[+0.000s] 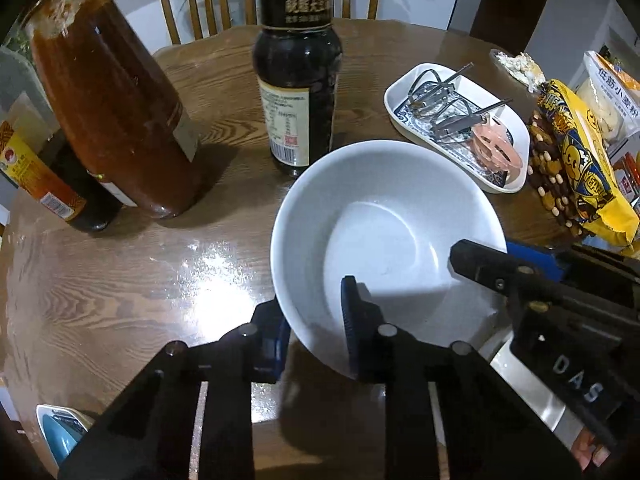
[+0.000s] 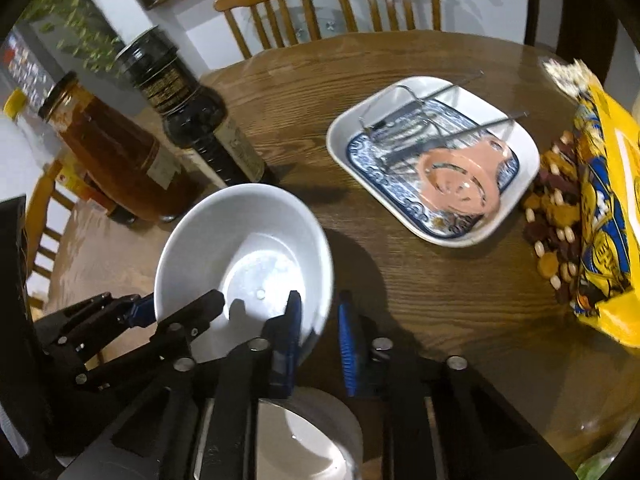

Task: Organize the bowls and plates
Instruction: 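Lift and carry the smaller white bowl over the large white bowl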

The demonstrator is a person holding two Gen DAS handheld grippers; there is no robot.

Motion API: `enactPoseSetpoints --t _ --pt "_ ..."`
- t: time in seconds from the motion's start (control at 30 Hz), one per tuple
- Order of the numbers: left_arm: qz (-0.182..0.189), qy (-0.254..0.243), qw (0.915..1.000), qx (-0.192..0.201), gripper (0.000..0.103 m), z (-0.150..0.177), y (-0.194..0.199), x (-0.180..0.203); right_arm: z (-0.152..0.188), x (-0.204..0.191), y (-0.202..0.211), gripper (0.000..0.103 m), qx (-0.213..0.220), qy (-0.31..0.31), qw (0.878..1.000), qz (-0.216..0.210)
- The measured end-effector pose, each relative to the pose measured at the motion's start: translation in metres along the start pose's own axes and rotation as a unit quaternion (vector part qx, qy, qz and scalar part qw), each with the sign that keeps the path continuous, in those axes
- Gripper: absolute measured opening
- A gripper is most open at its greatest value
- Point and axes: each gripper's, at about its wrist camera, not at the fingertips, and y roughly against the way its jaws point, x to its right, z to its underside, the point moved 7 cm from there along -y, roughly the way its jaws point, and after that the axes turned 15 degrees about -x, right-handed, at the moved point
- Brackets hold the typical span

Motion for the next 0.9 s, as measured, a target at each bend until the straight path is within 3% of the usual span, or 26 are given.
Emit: enactPoseSetpoints --t 0.2,0.47,0.67,0.9 --pt "0.003 0.007 1.0 0.005 0.022 -0.002 0.001 -0.005 -0.002 -0.006 0.004 0.013 0.016 0.005 1.0 0.002" --pt "-0.005 0.006 0.9978 0.066 0.021 0.004 0.044 -0.007 0.005 -0.014 0.041 0.013 0.064 0.008 0.998 -0.012" --pt "-0.017 0.001 0.9947 0.102 0.021 0.02 0.076 -0.004 0.026 -0.026 0.071 0.013 0.098 0.01 0.995 -0.024" --pt "-0.029 -0.006 0.9912 0.129 0.021 0.05 0.101 -0.001 0.052 -0.038 0.086 0.013 0.107 0.011 0.993 -0.04"
